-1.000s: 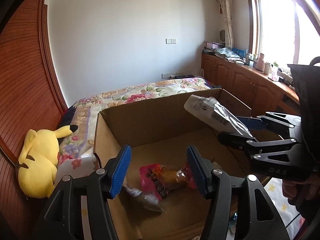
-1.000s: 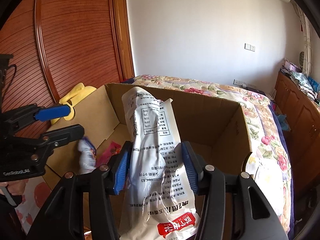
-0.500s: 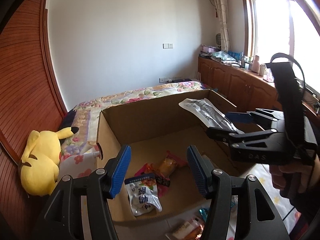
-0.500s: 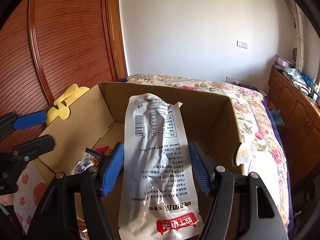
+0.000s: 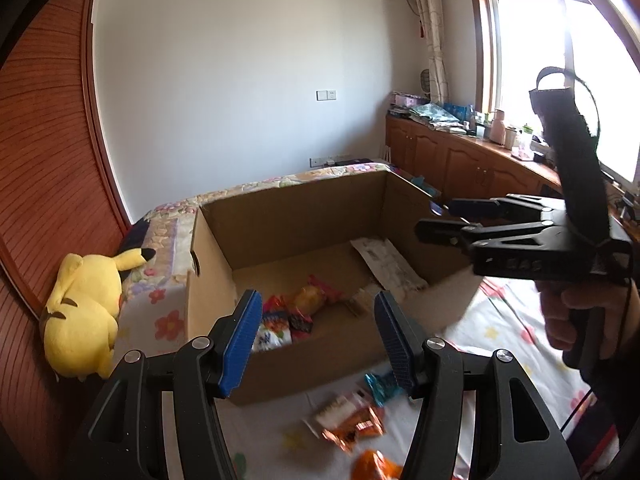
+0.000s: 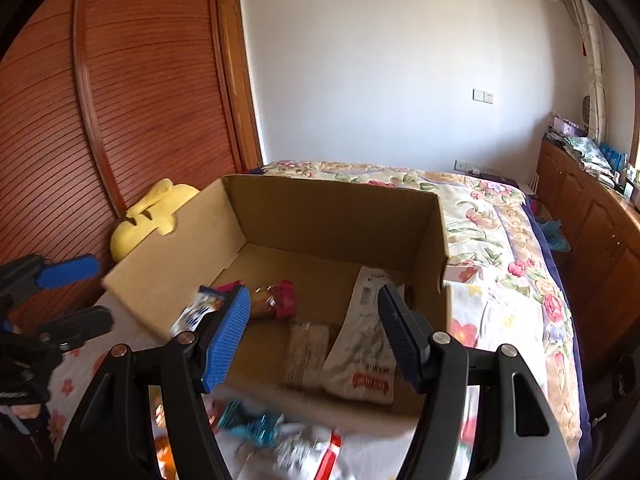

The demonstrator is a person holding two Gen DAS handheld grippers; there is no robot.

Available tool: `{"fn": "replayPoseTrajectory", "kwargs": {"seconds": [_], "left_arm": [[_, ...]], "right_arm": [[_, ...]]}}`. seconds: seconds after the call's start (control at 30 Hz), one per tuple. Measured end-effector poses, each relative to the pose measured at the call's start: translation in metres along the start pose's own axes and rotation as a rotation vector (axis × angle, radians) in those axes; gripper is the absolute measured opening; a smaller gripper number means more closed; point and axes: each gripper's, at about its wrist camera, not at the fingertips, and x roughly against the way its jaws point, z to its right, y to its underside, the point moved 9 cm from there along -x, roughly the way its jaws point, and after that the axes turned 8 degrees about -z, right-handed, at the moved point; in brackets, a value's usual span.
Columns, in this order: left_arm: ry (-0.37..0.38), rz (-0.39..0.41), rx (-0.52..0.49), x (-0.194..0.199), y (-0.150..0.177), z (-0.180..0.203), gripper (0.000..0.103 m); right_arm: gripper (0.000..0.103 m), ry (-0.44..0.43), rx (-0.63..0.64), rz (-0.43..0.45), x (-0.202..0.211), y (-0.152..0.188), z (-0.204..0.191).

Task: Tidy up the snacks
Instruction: 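Open the right tool to drop the long white pouch into the box, then move both tools back down to the snack pile in front of the box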

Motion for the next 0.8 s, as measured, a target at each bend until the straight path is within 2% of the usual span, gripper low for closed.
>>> {"fn": "replayPoseTrajectory", "kwargs": {"seconds": [0.2, 0.37, 0.63, 0.8], "left_arm": [[0.026, -0.024, 0.005, 0.003, 0.025, 0.009, 0.061], [0.045, -0.062, 0.028, 0.001, 0.051, 0.017, 0.061], [0.058, -0.157, 0.077, -0.023, 0.09, 0.019, 0.061], [0.07, -0.196, 0.126, -0.023, 0.107, 0.016, 0.061]], "right_arm": [[0.067, -0.01, 0.011, 0.013, 0.035, 0.036, -0.007], [0.067, -0.008, -0.002, -0.008, 0.045, 0.072, -0.005], [0.067, 0.016, -0.008, -0.092, 0.023, 0.128, 0.004], [0.067, 0.023, -0.02, -0.134, 0.002, 0.152, 0.01]]}}
